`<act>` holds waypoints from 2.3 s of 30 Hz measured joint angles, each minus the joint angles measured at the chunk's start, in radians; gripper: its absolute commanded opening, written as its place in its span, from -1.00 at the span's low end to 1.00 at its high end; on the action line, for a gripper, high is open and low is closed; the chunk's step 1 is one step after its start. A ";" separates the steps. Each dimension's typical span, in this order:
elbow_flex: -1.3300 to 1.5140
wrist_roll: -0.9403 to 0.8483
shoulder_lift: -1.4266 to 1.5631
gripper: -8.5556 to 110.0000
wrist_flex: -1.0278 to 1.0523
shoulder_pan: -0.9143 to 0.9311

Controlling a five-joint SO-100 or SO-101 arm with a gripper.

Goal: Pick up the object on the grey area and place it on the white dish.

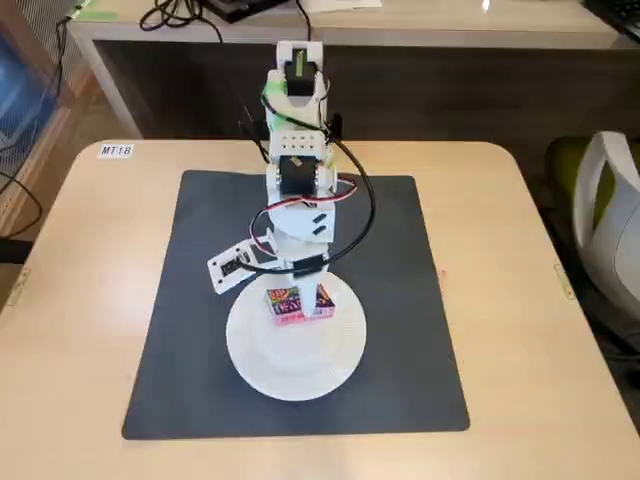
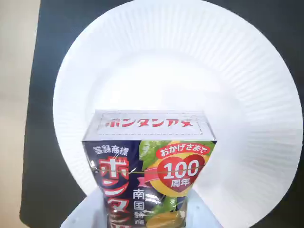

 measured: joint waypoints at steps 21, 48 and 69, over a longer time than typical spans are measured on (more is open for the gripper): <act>-0.014 0.103 0.025 -0.57 0.066 0.015; 0.881 0.499 1.282 -0.86 -0.163 0.044; 1.796 0.377 2.065 -0.86 -0.314 0.055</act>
